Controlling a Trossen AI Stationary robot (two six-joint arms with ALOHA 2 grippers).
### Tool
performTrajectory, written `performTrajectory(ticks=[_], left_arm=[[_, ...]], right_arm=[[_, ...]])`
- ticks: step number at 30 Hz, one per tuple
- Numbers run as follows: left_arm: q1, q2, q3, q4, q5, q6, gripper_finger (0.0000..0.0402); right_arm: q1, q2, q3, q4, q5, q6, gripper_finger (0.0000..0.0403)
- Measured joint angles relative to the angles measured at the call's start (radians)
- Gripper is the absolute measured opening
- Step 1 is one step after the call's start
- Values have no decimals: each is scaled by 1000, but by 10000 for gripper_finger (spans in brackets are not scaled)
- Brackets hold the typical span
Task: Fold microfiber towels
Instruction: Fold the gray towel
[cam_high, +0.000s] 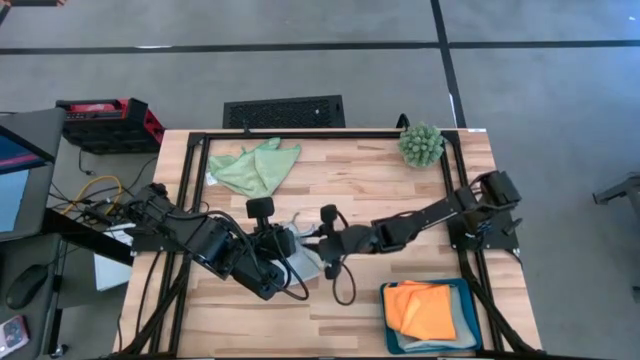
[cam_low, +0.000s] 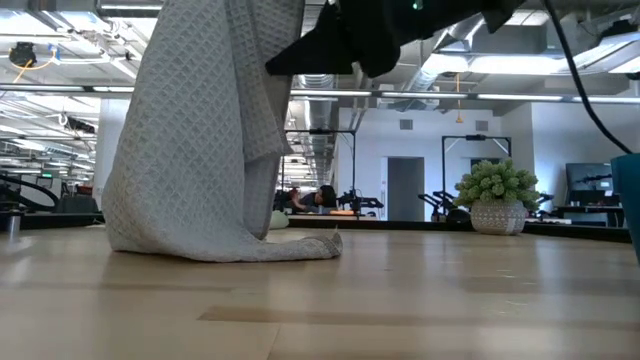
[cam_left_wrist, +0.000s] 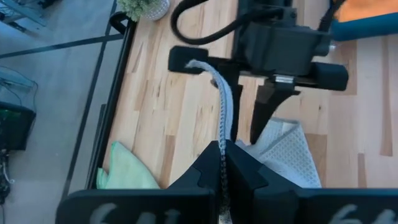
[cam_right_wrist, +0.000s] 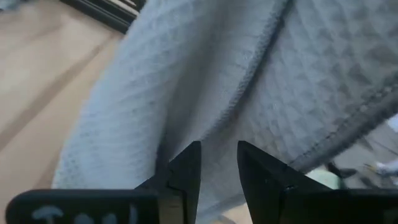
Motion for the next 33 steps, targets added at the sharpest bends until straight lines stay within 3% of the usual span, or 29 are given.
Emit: performTrajectory(ticks=[3,5,28,33], left_arm=[[0,0,0,-1,0,0,0],[0,0,0,-1,0,0,0],[0,0,0,-1,-57,1,0],[-2,0,0,59,-108,53,0]], right_arm=[[-11,0,0,2,-125,24,126],[-14,0,0,2,-149,39,126],[-44,0,0,-1,-210,99,126],[-44,0,0,-2,-210,106,126]])
